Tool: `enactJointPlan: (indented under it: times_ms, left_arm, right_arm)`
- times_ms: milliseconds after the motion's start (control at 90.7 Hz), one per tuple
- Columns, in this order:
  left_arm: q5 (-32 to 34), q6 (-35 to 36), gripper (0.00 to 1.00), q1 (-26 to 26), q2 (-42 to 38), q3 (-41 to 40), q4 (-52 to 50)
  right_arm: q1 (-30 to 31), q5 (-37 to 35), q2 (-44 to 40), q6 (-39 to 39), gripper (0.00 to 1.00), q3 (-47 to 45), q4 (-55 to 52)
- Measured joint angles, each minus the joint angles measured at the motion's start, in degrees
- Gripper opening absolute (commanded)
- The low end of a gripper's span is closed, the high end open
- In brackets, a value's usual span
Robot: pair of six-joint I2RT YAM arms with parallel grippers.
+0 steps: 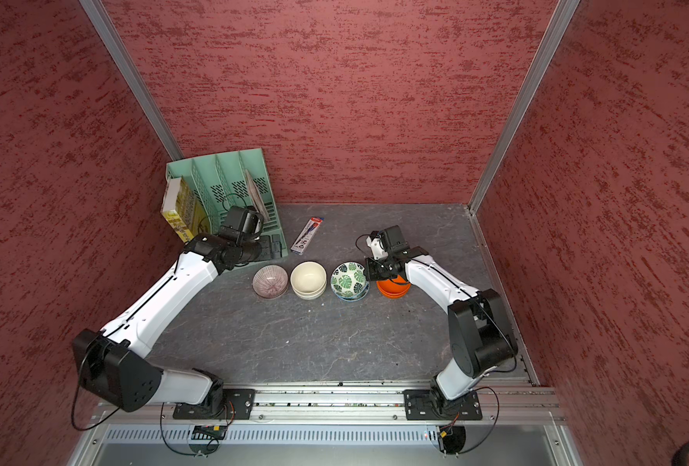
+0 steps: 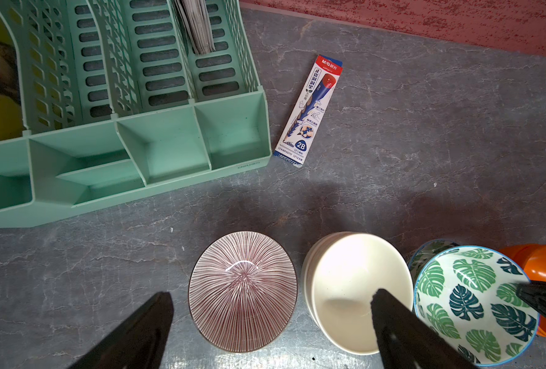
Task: Stack the bowls
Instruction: Place the bowl on the bowl.
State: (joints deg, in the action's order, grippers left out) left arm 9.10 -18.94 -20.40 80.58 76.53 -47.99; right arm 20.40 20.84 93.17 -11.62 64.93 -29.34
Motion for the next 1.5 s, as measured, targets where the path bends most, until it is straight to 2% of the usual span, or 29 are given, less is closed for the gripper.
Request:
enactJointPlan:
  times_ms: [419, 540, 650, 771, 838, 937, 1069, 1499]
  left_arm:
    - [0.0, 0.3, 1.00, 0.0, 0.0, 0.0, 0.0]
    - [0.0, 0.3, 1.00, 0.0, 0.0, 0.0, 0.0]
    - [0.0, 0.3, 1.00, 0.0, 0.0, 0.0, 0.0]
    - [0.0, 0.3, 1.00, 0.0, 0.0, 0.0, 0.0]
    - [0.0, 0.3, 1.00, 0.0, 0.0, 0.0, 0.0]
    - [0.0, 0.3, 1.00, 0.0, 0.0, 0.0, 0.0]
    - [0.0, 0.3, 1.00, 0.0, 0.0, 0.0, 0.0]
    - [0.0, 0.3, 1.00, -0.2, 0.0, 0.0, 0.0]
  right_arm:
    - [0.0, -1.2, 2.9, 1.6, 0.09, 1.2, -0.9]
    - [0.0, -1.8, 3.6, 1.7, 0.25, 1.2, -0.9]
    - [0.0, -2.2, 3.8, 1.9, 0.36, 1.2, -0.8]
    - [0.0, -3.4, 3.8, 1.8, 0.42, 1.3, -0.8]
    - [0.0, -4.2, 3.7, 2.0, 0.40, 1.5, -0.9]
    - [0.0, -4.8, 3.3, 2.2, 0.30, 2.4, -1.0]
    - [0.0, -4.7, 3.1, 2.8, 0.22, 4.5, -1.0]
    - [0.0, -4.3, 3.5, 4.4, 0.19, 4.6, -0.9]
